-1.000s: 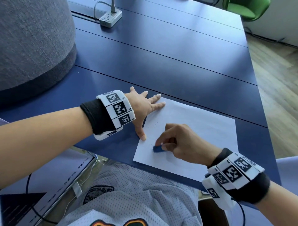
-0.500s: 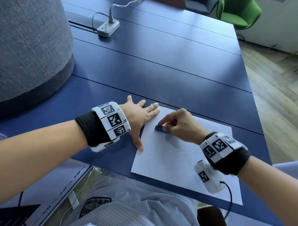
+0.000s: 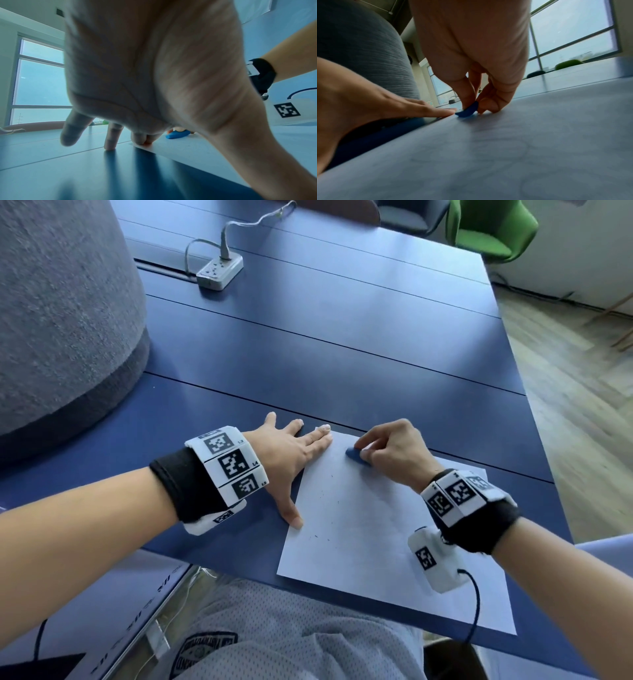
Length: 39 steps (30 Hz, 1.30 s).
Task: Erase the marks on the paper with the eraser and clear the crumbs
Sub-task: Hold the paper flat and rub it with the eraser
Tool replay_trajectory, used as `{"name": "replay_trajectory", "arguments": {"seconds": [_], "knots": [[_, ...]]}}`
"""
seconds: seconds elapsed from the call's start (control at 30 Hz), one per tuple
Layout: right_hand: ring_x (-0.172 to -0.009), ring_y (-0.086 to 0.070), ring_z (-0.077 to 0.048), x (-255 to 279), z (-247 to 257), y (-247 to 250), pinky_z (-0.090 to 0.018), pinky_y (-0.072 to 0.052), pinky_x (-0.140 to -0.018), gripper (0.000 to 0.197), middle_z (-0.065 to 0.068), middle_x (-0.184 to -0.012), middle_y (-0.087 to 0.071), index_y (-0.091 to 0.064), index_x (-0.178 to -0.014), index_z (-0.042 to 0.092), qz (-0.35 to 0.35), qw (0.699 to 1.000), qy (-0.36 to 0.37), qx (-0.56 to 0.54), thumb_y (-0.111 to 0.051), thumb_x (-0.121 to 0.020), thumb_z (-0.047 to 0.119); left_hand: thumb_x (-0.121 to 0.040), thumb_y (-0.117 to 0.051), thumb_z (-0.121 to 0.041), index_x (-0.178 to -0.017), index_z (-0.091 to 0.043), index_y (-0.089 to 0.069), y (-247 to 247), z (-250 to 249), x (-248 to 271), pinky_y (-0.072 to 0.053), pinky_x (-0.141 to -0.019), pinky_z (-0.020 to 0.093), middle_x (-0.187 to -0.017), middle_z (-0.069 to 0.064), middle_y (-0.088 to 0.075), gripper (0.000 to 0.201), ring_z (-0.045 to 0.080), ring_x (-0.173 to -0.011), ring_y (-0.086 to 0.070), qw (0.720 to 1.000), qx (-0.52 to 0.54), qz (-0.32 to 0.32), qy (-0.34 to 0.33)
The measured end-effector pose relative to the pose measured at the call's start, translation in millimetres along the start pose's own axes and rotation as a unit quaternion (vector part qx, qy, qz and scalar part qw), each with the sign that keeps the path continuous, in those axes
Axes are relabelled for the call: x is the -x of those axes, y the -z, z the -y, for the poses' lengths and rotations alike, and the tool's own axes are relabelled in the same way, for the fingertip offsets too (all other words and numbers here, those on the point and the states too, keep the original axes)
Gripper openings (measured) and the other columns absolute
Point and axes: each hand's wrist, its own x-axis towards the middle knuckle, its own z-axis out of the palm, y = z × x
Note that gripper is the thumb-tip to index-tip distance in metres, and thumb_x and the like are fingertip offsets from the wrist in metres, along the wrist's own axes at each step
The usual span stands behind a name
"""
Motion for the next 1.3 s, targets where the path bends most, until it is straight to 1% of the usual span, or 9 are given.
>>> {"name": "replay_trajectory", "arguments": {"seconds": [0.17, 0.33, 0.5, 0.63, 0.8, 0.97, 1.13, 1.23, 1.3], "knots": [[-0.056, -0.056, -0.004, 14.3, 0.3, -9.5, -0.006, -0.038, -0.045, 0.019, 0.0, -0.07, -0.069, -0.076, -0.086, 0.019, 0.045, 0.999, 0.021, 0.004, -0.062, -0.08, 0.005, -0.053, -0.072, -0.08, -0.151, -0.028, 0.024, -1.1, 1.5, -1.6, 0.0, -0.113, 0.067, -0.159, -0.012, 0.026, 0.147, 0.029, -0.149, 0.008, 1.0, 0.001, 0.001, -0.001], [-0.062, -0.057, -0.007, 1.0, -1.0, -0.3, -0.01, -0.04, -0.053, 0.017, -0.006, -0.077, -0.071, -0.076, -0.085, 0.015, -0.026, 1.0, -0.009, -0.008, -0.063, -0.08, 0.005, -0.053, -0.073, -0.081, -0.151, -0.029, 0.024, -0.8, 0.9, -1.0, 0.001, -0.113, 0.066, -0.16, -0.012, 0.025, 0.147, 0.029, -0.149, 0.008, 1.0, -0.003, -0.001, 0.001], [-0.061, -0.059, -0.007, 12.4, 1.2, -7.8, -0.011, -0.041, -0.05, 0.013, -0.002, -0.075, -0.071, -0.074, -0.086, 0.017, 0.035, 0.999, 0.014, 0.018, -0.064, -0.081, 0.01, -0.053, -0.072, -0.081, -0.152, -0.028, 0.023, -0.5, -0.3, -1.3, 0.0, -0.114, 0.066, -0.16, -0.011, 0.025, 0.147, 0.029, -0.149, 0.007, 1.0, -0.012, 0.0, 0.005], [-0.065, -0.059, -0.01, -1.0, -1.8, 1.8, -0.009, -0.039, -0.052, 0.015, -0.006, -0.077, -0.071, -0.074, -0.088, 0.016, -0.023, 1.0, 0.006, 0.006, -0.064, -0.081, 0.007, -0.055, -0.072, -0.08, -0.152, -0.027, 0.023, 1.5, -2.9, -0.3, 0.0, -0.114, 0.066, -0.16, -0.009, 0.023, 0.146, 0.03, -0.149, 0.004, 1.0, -0.02, -0.001, 0.008], [-0.061, -0.057, -0.005, 9.5, 3.5, -11.2, -0.003, -0.038, -0.046, 0.018, -0.001, -0.074, -0.069, -0.074, -0.089, 0.019, 0.039, 0.999, 0.034, 0.012, -0.062, -0.082, 0.008, -0.054, -0.071, -0.081, -0.152, -0.027, 0.023, -0.4, -1.7, -0.5, -0.002, -0.114, 0.066, -0.16, -0.01, 0.023, 0.146, 0.029, -0.149, 0.004, 1.0, -0.022, -0.007, 0.005], [-0.064, -0.058, -0.01, -6.1, 3.9, -3.6, 0.0, -0.036, -0.047, 0.012, -0.004, -0.076, -0.069, -0.074, -0.085, 0.015, -0.023, 1.0, 0.014, 0.002, -0.064, -0.081, 0.009, -0.052, -0.07, -0.083, -0.152, -0.025, 0.023, -1.4, 1.5, -1.2, -0.002, -0.115, 0.064, -0.16, -0.012, 0.025, 0.149, 0.029, -0.149, 0.005, 1.0, -0.011, -0.009, 0.0], [-0.062, -0.06, -0.009, 7.6, 7.1, -12.5, -0.003, -0.039, -0.046, 0.016, -0.003, -0.076, -0.071, -0.074, -0.086, 0.018, 0.058, 0.997, 0.043, 0.021, -0.063, -0.081, 0.008, -0.053, -0.069, -0.084, -0.152, -0.026, 0.023, -1.3, 1.4, -1.8, -0.003, -0.115, 0.063, -0.159, -0.012, 0.025, 0.148, 0.028, -0.149, 0.004, 1.0, -0.022, -0.008, 0.002], [-0.065, -0.058, -0.011, -1.4, 0.5, -0.6, -0.006, -0.038, -0.049, 0.015, -0.005, -0.077, -0.07, -0.075, -0.086, 0.017, -0.003, 1.0, 0.021, 0.004, -0.063, -0.081, 0.009, -0.053, -0.07, -0.083, -0.151, -0.029, 0.024, 0.2, 0.3, -1.7, -0.005, -0.114, 0.065, -0.159, -0.012, 0.026, 0.146, 0.029, -0.149, 0.005, 1.0, -0.022, 0.001, 0.004], [-0.061, -0.058, -0.009, 3.7, 0.9, -1.8, -0.006, -0.038, -0.047, 0.017, -0.004, -0.075, -0.07, -0.075, -0.086, 0.018, 0.004, 1.0, 0.026, -0.002, -0.063, -0.081, 0.008, -0.054, -0.072, -0.081, -0.151, -0.032, 0.023, 0.5, -0.5, -0.9, -0.008, -0.113, 0.067, -0.159, -0.012, 0.026, 0.145, 0.029, -0.149, 0.006, 1.0, -0.016, 0.006, 0.007]]}}
